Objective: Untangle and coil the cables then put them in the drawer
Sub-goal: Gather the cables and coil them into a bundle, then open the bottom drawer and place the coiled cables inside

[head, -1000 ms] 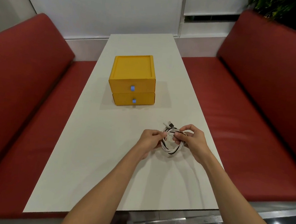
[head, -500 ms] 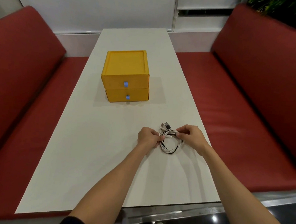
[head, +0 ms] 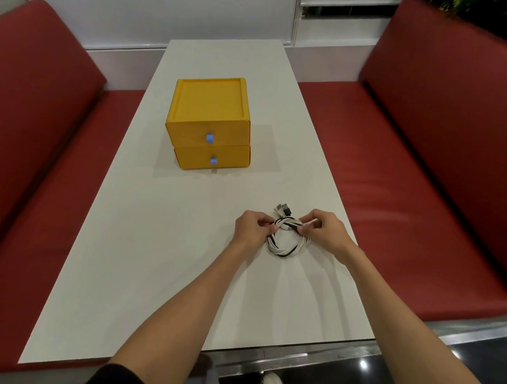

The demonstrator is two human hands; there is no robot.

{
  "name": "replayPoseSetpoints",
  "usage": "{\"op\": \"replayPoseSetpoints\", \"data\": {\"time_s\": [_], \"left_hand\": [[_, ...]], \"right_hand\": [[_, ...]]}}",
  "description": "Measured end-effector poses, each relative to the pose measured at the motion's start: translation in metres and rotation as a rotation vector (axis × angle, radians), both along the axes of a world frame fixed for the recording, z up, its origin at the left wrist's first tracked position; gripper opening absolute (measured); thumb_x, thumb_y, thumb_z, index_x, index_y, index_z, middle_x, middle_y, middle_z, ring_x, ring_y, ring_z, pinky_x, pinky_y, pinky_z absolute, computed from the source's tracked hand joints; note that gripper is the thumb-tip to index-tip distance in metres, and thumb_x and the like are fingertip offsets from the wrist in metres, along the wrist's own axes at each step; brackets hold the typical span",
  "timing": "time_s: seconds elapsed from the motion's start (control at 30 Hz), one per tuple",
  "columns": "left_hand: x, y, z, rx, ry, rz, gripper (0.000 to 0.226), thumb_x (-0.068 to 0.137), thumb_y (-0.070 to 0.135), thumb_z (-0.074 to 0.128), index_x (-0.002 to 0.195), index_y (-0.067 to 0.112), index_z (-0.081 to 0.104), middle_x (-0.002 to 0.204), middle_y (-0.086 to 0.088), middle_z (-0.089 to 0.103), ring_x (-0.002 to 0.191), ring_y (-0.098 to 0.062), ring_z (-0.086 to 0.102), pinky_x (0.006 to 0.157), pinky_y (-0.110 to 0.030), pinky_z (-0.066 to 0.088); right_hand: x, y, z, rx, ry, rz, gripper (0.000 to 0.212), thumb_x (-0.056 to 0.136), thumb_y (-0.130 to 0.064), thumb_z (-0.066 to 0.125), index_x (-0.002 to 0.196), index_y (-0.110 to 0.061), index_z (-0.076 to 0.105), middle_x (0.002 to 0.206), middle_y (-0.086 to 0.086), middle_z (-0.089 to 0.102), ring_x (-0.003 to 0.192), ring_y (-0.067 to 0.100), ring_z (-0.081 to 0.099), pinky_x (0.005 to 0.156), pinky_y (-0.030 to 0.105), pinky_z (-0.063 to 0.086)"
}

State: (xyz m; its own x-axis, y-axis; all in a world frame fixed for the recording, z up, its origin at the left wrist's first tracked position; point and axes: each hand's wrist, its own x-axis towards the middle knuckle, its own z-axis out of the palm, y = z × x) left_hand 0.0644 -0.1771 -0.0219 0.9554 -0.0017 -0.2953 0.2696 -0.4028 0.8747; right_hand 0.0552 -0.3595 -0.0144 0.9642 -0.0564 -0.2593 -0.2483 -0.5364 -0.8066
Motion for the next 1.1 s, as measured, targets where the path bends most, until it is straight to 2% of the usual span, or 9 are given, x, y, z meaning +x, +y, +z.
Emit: {"op": "replayPoseSetpoints", "data": {"time_s": [0.07, 0.13, 0.27, 0.4, 0.63, 0.8, 0.87, 0.97, 1.1], "left_hand": [[0.001, 0.000, 0.001, 0.018, -0.015, -0.024, 0.024, 0.083, 0.010, 0.072, 0.105, 0.001, 0.072, 0.084, -0.016, 0.070, 0.066, -0.014, 0.053, 0.072, -0.024, 0.045], [0.004, 0.001, 0.002, 0.067, -0.031, -0.063, 0.021, 0.087, 0.012, 0.067, 0.106, 0.004, 0.072, 0.099, -0.014, 0.072, 0.079, -0.015, 0.058, 0.078, -0.024, 0.045], [0.007, 0.002, 0.008, 0.162, -0.043, -0.132, 0.022, 0.093, 0.013, 0.059, 0.110, 0.006, 0.071, 0.107, -0.010, 0.071, 0.103, -0.021, 0.062, 0.087, -0.023, 0.043], [0.008, 0.008, 0.012, 0.183, -0.044, -0.136, 0.021, 0.092, 0.012, 0.058, 0.109, 0.005, 0.070, 0.107, -0.012, 0.070, 0.105, -0.025, 0.063, 0.094, -0.030, 0.046], [0.018, 0.025, 0.029, 0.135, -0.071, -0.114, 0.020, 0.093, 0.012, 0.059, 0.110, 0.009, 0.069, 0.106, -0.008, 0.068, 0.093, -0.020, 0.061, 0.084, -0.030, 0.048], [0.036, 0.052, 0.044, 0.050, -0.077, -0.040, 0.020, 0.094, 0.012, 0.056, 0.111, 0.010, 0.066, 0.100, -0.005, 0.066, 0.082, -0.017, 0.061, 0.065, -0.024, 0.049], [0.048, 0.063, 0.046, 0.012, -0.049, 0.017, 0.021, 0.095, 0.011, 0.055, 0.113, 0.009, 0.065, 0.102, -0.006, 0.065, 0.082, -0.017, 0.061, 0.065, -0.024, 0.049], [0.068, 0.078, 0.047, -0.056, 0.038, 0.129, 0.021, 0.096, 0.013, 0.055, 0.115, 0.007, 0.062, 0.103, -0.007, 0.064, 0.080, -0.016, 0.062, 0.066, -0.025, 0.050], [0.094, 0.090, 0.047, -0.141, 0.126, 0.298, 0.015, 0.097, 0.013, 0.051, 0.109, 0.009, 0.058, 0.106, -0.008, 0.060, 0.076, -0.016, 0.062, 0.057, -0.025, 0.048]], "right_hand": [[0.001, -0.003, 0.002, -0.006, 0.015, 0.015, 0.009, 0.086, -0.018, 0.068, 0.094, -0.015, 0.070, 0.069, -0.005, 0.061, 0.064, 0.007, 0.053, 0.058, 0.020, 0.037], [0.002, -0.006, 0.003, -0.031, 0.020, 0.031, 0.010, 0.089, -0.020, 0.064, 0.092, -0.016, 0.072, 0.071, -0.003, 0.062, 0.065, 0.009, 0.053, 0.059, 0.021, 0.038], [0.004, -0.010, 0.004, -0.031, 0.044, 0.050, 0.014, 0.089, -0.015, 0.059, 0.089, -0.020, 0.072, 0.071, -0.002, 0.062, 0.069, 0.014, 0.053, 0.065, 0.025, 0.041], [0.007, -0.010, 0.012, -0.082, 0.030, 0.060, 0.019, 0.088, -0.009, 0.056, 0.090, -0.021, 0.071, 0.073, 0.001, 0.061, 0.070, 0.015, 0.053, 0.064, 0.024, 0.042], [0.018, 0.003, 0.039, -0.149, -0.079, 0.123, 0.025, 0.088, -0.005, 0.051, 0.097, -0.015, 0.072, 0.086, 0.007, 0.066, 0.078, 0.020, 0.059, 0.062, 0.020, 0.043], [0.046, 0.028, 0.061, -0.269, -0.137, 0.294, 0.027, 0.087, -0.005, 0.049, 0.099, -0.015, 0.072, 0.095, 0.009, 0.069, 0.080, 0.016, 0.057, 0.059, 0.010, 0.038], [0.067, 0.044, 0.072, -0.356, -0.192, 0.367, 0.029, 0.088, -0.003, 0.048, 0.104, -0.014, 0.070, 0.103, 0.011, 0.069, 0.084, 0.016, 0.057, 0.067, 0.016, 0.039], [0.101, 0.071, 0.086, -0.477, -0.345, 0.385, 0.037, 0.090, -0.002, 0.046, 0.123, -0.013, 0.058, 0.117, 0.015, 0.059, 0.104, 0.028, 0.056, 0.088, 0.032, 0.043], [0.135, 0.111, 0.101, -0.678, -0.591, 0.391, 0.053, 0.089, 0.002, 0.043, 0.140, -0.012, 0.039, 0.126, 0.018, 0.048, 0.108, 0.038, 0.048, 0.084, 0.041, 0.039]]}}
